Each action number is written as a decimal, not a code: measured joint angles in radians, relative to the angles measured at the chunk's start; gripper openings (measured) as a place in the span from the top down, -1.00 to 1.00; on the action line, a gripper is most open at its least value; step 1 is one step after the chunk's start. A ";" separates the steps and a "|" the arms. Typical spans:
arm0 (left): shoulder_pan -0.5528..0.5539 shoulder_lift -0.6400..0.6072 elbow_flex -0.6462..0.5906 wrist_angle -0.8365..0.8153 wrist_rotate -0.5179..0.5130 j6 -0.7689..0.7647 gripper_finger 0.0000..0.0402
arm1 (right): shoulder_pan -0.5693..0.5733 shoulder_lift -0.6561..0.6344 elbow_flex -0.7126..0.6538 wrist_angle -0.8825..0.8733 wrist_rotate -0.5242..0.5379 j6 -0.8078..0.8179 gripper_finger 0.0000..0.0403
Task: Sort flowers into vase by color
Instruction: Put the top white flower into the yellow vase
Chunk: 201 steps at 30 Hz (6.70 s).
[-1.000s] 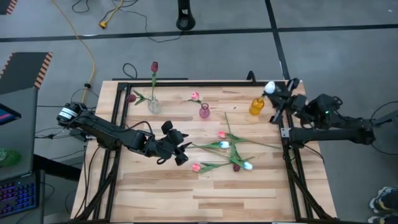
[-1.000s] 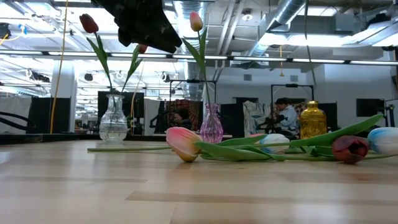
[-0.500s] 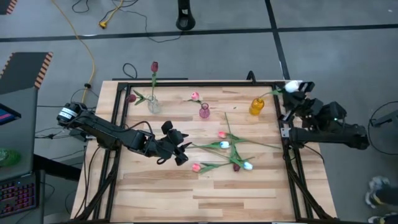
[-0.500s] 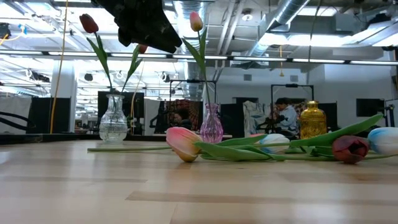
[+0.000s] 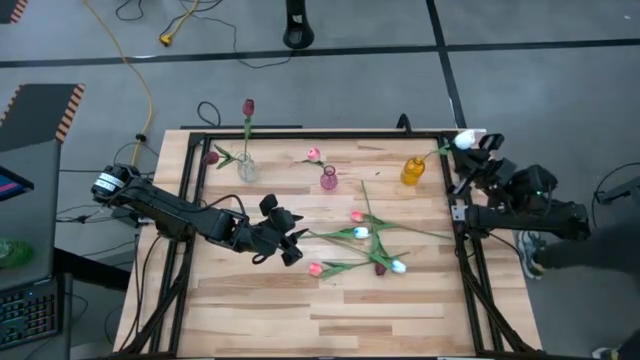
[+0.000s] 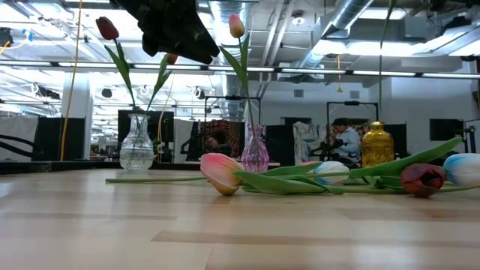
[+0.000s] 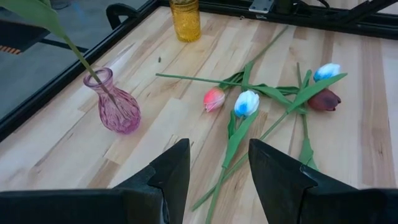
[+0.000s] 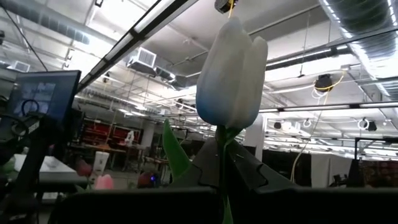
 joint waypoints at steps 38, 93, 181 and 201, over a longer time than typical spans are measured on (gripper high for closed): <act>0.000 0.000 0.000 0.000 -0.001 0.000 0.24 | -0.001 0.083 -0.080 0.138 0.053 -0.071 0.83; 0.000 0.000 0.000 0.000 -0.001 0.000 0.24 | 0.057 0.099 -0.080 0.072 0.763 0.012 0.07; 0.046 0.314 0.004 0.462 0.107 0.183 0.24 | 1.026 0.835 0.123 0.030 0.917 0.334 -0.24; 0.216 0.561 0.160 0.399 0.373 0.188 0.24 | 1.020 1.018 0.123 0.040 0.886 0.480 -0.24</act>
